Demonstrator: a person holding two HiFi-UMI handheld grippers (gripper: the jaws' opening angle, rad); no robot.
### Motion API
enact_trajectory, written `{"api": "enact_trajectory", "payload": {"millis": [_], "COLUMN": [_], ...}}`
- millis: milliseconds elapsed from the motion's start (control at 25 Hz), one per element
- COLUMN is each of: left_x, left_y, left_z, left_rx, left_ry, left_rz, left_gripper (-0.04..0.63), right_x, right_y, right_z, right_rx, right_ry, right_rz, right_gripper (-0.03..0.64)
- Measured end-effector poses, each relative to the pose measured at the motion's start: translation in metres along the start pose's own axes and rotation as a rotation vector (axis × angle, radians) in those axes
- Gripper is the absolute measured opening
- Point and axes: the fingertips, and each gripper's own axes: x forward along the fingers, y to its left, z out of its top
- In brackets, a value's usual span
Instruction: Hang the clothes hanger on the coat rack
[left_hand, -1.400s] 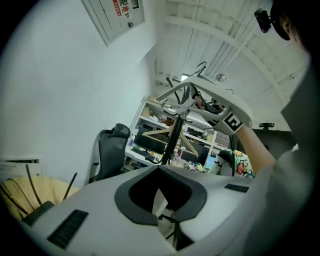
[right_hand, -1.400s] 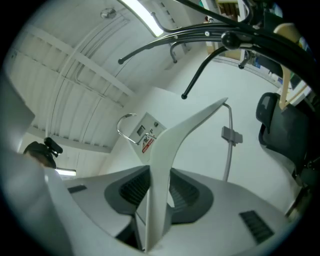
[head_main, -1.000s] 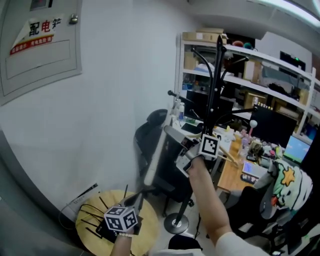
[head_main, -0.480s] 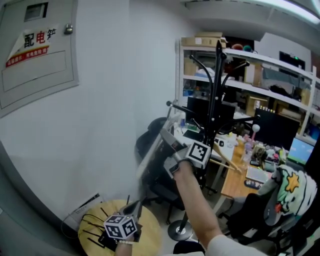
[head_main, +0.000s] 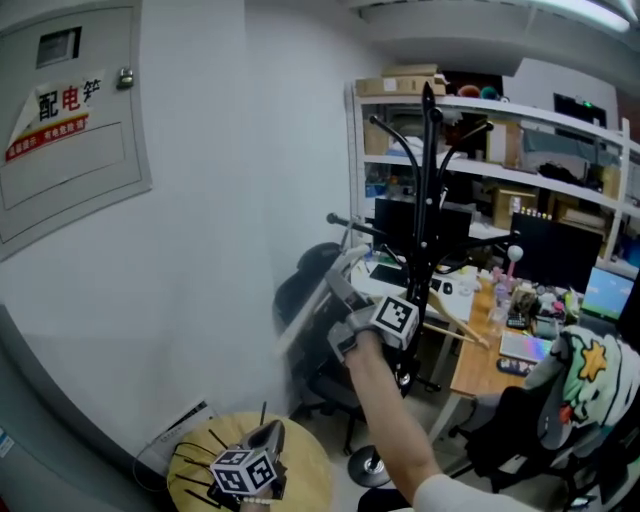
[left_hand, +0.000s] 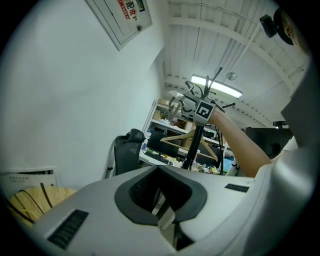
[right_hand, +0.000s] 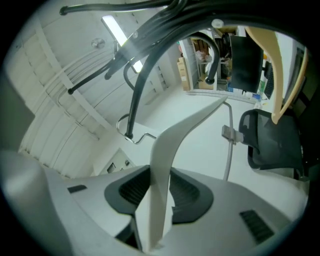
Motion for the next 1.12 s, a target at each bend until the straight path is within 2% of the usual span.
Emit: {"api": "enact_trajectory", "payload": {"millis": [440,720,1120], "left_x": [0.015,0.026,0.032], "left_y": [-0.006,-0.014,-0.022], "left_z": [-0.007,-0.013,-0.025], "left_rx": [0.010,0.009,0.015], "left_ry": [0.036,0.054,0.090], "left_rz": [-0.041,-0.067,-0.080], "left_gripper": [-0.002,-0.002,-0.002], "right_x": [-0.039,-0.070,-0.100], "right_y": [-0.026,-0.051,-0.065], "right_z": [0.027,0.038,0.040], "right_rx": [0.097,0.150,0.199], "right_ry": [-0.123,-0.156,-0.146], "right_rz": [0.020,-0.009,0.037], "right_gripper": [0.135,0.135,0.135]}}
